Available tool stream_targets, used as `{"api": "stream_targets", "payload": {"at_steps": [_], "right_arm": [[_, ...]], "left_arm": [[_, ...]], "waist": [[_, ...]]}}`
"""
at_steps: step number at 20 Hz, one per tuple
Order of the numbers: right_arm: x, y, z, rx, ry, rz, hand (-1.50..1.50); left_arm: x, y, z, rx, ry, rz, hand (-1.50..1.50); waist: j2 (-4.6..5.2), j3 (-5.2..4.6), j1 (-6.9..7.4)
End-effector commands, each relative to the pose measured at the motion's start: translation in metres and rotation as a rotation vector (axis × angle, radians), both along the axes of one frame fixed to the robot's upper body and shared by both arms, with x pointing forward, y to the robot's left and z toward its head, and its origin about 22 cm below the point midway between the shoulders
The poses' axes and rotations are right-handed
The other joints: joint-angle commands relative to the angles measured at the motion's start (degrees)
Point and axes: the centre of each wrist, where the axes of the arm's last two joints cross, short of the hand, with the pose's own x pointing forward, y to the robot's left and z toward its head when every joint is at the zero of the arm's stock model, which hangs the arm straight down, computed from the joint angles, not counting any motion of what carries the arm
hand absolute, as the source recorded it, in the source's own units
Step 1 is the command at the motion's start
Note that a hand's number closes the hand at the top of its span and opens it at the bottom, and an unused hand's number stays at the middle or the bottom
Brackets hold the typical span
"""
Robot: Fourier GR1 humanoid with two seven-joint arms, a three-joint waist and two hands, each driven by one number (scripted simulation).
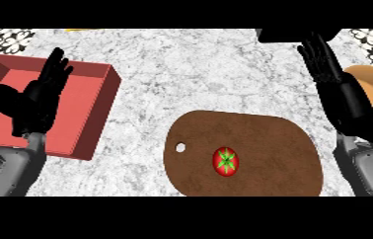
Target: Pick the tomato from the cutting board and place it in the pot
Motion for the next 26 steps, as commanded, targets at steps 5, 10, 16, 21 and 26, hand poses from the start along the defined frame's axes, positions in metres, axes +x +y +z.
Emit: {"api": "stream_targets", "payload": {"at_steps": [5, 10, 16, 21, 26], "right_arm": [[0.021, 0.053, 0.032, 0.051, 0.025, 0.711, 1.5], [0.061, -0.001, 0.035, -0.242, -0.076, 0.661, -1.5], [0.067, -0.023, 0.046, -0.285, -0.263, 0.911, -1.5], [0.071, -0.01, 0.05, -0.552, -0.316, 0.933, -1.5], [0.058, -0.003, 0.055, -0.826, -0.305, 0.991, -1.5]], "left_arm": [[0.012, -0.033, 0.03, -0.083, -0.189, -0.111, 0.0], [0.011, -0.039, 0.028, -0.161, -0.207, -0.134, 0.0], [0.014, -0.033, 0.013, -0.177, -0.186, -0.123, 0.0], [0.012, -0.044, 0.005, -0.177, -0.19, -0.11, 0.0], [0.003, -0.029, -0.006, -0.172, -0.168, -0.091, 0.0]], "waist": [[2.22, -0.69, 7.18], [2.65, -0.66, 6.14], [2.3, -0.65, 3.99], [1.87, -0.71, 3.8], [1.23, -0.82, 2.73]]}}
